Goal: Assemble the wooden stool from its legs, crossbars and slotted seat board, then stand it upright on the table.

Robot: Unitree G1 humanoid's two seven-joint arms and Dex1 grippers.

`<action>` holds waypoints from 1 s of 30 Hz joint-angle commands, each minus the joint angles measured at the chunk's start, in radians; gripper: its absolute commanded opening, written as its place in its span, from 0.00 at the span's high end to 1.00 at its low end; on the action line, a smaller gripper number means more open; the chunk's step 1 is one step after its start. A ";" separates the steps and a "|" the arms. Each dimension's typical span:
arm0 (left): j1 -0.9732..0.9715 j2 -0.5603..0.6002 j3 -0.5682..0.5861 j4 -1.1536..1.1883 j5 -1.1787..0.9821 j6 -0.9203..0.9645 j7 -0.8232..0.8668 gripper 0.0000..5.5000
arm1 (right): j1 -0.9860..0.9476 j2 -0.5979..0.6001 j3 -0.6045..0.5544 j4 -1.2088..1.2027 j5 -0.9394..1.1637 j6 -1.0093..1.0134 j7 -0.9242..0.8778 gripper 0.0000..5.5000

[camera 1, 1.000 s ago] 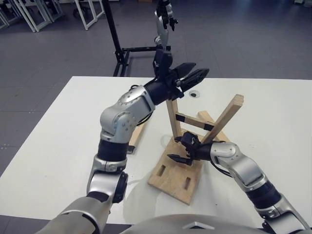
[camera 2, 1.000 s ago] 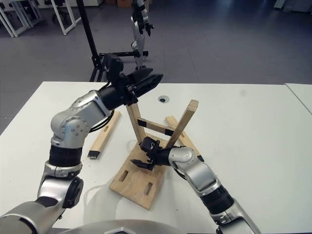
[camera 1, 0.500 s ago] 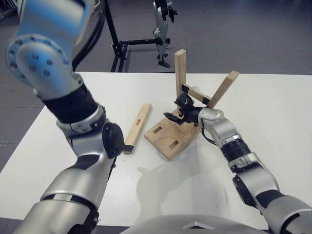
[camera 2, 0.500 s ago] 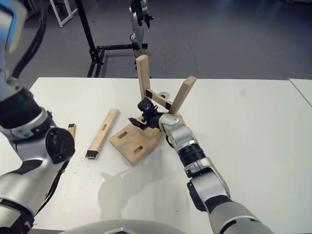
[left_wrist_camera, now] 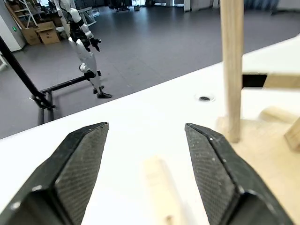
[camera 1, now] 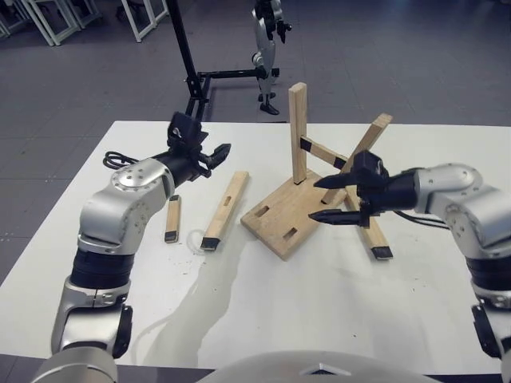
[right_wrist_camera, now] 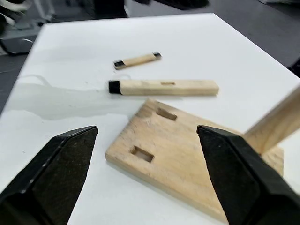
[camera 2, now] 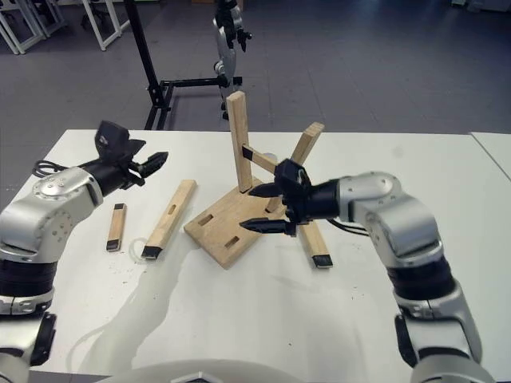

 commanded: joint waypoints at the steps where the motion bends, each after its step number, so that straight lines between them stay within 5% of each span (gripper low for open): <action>1: 0.000 0.019 -0.189 0.055 0.237 -0.174 -0.065 0.45 | 0.137 0.046 0.043 -0.130 -0.049 0.034 -0.161 0.29; 6: -0.020 0.012 -0.369 0.198 0.512 -0.435 -0.147 0.45 | 0.231 0.060 0.122 -0.208 -0.111 0.051 -0.270 0.29; 16: -0.012 -0.045 -0.424 0.388 0.752 -0.671 -0.194 0.45 | 0.268 0.017 0.198 -0.231 -0.223 0.070 -0.368 0.29; 26: 0.014 -0.035 -0.399 0.413 0.814 -0.732 -0.259 0.45 | 0.229 0.039 0.265 -0.169 -0.371 0.037 -0.441 0.29; 30: -0.102 -0.067 -0.290 0.483 0.778 -0.738 -0.208 0.45 | 0.248 0.049 0.275 -0.177 -0.379 0.038 -0.441 0.29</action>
